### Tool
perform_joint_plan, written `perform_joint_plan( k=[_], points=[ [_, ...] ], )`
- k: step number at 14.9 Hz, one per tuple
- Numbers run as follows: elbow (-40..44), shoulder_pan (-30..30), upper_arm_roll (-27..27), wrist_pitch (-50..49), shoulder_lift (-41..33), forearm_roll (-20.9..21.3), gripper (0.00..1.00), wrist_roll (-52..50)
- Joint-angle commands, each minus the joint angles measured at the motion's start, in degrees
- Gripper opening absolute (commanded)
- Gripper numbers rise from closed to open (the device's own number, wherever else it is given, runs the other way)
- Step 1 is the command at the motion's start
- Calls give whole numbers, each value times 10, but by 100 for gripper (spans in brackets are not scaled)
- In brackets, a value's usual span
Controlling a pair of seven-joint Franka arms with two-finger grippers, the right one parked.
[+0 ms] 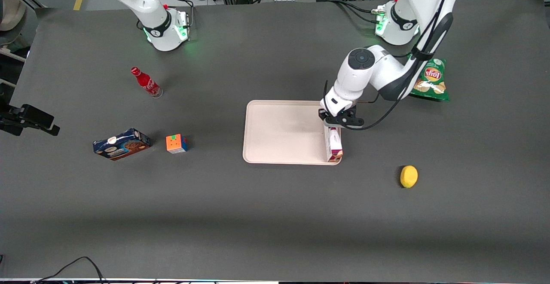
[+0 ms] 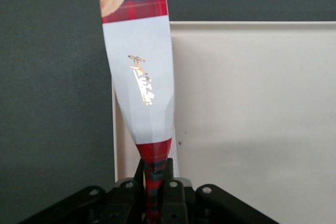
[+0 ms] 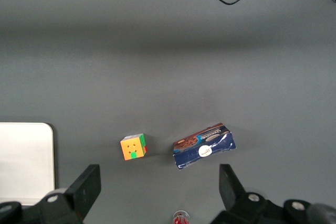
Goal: Place red cookie box on tray
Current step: 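Lower the upright cookie box onto the tray's rim area, then open the left gripper and raise it off the box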
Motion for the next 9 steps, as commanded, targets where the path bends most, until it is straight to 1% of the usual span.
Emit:
perform_joint_plan(
  k=[1,3,4,5,6,9],
  points=[
    [9,-4,3,7,8,17,23,-21],
    [9,-4,4,6,8,18,31,-21],
    [10,-4,5,6,8,17,55,-21],
    [14,-4,6,7,9,17,95,-21],
    [16,-4,6,6,9,18,100,-21],
    [30,0,5,-2,4,17,100,-18]
  ],
)
